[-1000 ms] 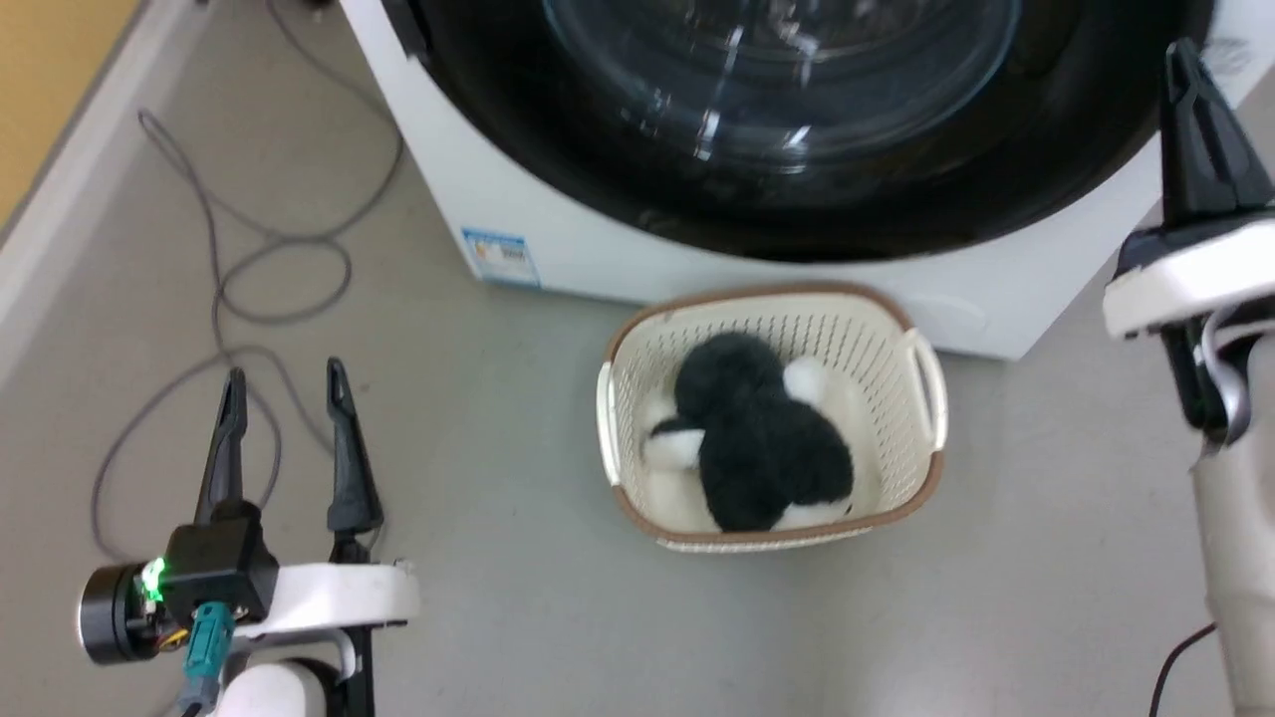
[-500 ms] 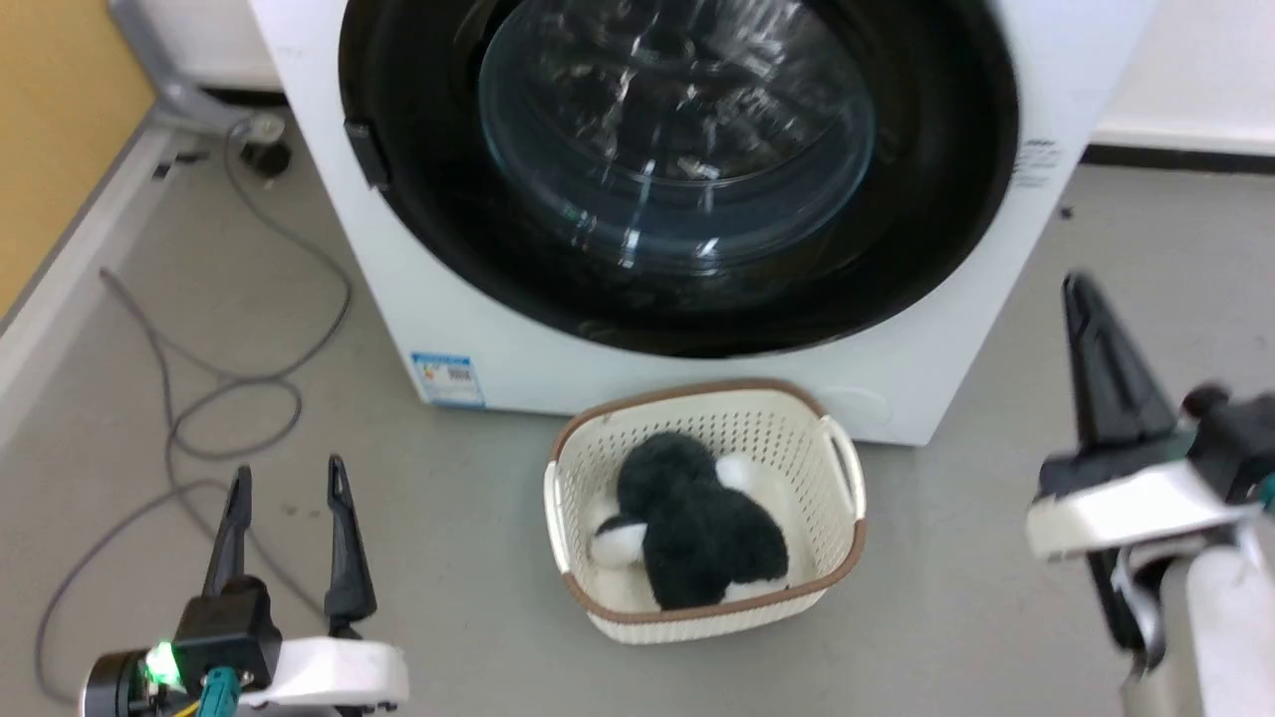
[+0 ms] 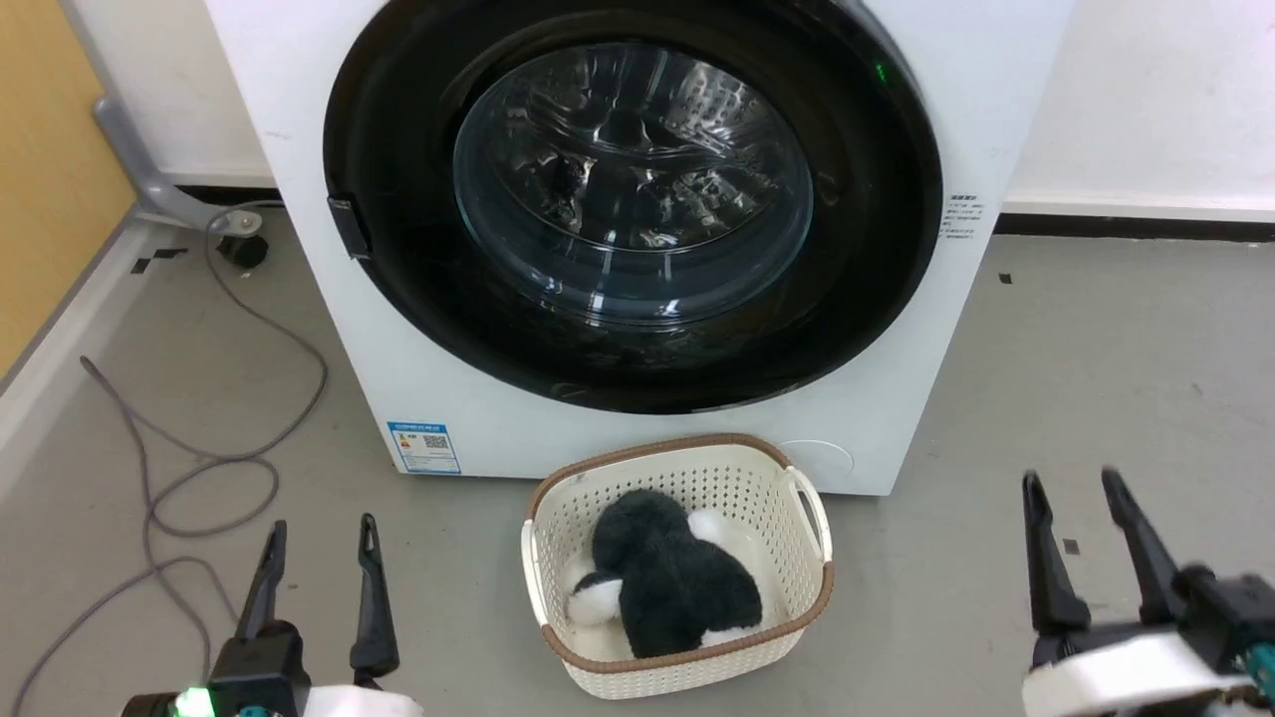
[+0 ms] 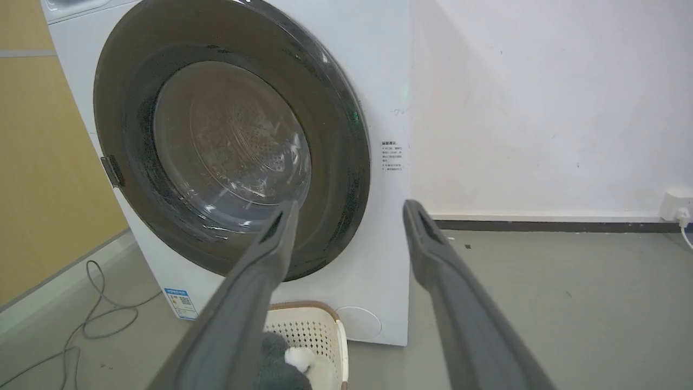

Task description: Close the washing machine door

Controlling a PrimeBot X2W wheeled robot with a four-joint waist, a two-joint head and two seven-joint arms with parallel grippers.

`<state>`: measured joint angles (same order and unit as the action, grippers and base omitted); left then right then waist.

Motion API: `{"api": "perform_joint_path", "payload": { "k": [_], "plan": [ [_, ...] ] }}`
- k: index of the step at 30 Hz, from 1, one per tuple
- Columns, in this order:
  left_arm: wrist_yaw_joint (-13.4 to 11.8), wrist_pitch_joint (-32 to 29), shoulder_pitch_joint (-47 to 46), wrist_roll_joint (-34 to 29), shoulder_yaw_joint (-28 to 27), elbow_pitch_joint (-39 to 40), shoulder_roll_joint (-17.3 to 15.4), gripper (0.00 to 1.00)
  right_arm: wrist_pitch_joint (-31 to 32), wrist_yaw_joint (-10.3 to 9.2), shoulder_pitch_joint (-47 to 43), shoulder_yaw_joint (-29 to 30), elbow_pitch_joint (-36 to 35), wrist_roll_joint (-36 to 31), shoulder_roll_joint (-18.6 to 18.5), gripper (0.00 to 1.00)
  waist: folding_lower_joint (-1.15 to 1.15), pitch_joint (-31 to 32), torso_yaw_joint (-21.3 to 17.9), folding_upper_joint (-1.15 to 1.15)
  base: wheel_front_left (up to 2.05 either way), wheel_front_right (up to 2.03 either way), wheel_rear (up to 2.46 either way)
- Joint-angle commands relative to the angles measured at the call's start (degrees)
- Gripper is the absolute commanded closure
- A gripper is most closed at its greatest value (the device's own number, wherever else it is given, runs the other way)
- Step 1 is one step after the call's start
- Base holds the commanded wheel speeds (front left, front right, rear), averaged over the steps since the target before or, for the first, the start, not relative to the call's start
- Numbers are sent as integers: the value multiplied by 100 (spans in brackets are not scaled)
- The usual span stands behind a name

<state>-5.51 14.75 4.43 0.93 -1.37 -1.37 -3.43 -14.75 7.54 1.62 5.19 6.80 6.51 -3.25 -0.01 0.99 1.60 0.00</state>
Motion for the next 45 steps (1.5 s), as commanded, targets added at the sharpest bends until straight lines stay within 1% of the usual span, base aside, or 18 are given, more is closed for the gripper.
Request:
{"api": "perform_joint_path", "payload": {
  "k": [1,7,8,45],
  "plan": [
    [21,25,73,-20,16,-7,-16,0,-25,-5,-127,10,-14,113,34,0,1,15,-14,0,0,0,0],
    [108,25,72,11,81,-29,-16,0,-25,-5,-274,-37,12,184,36,0,1,51,-75,0,0,0,0],
    [100,0,23,25,76,-21,1,100,0,0,-237,-32,14,165,7,100,1,51,-77,0,0,0,0],
    [233,-420,-109,-7,95,24,24,100,416,-2,-215,-168,-181,-65,15,100,1,11,-103,0,0,0,0]
  ]
}}
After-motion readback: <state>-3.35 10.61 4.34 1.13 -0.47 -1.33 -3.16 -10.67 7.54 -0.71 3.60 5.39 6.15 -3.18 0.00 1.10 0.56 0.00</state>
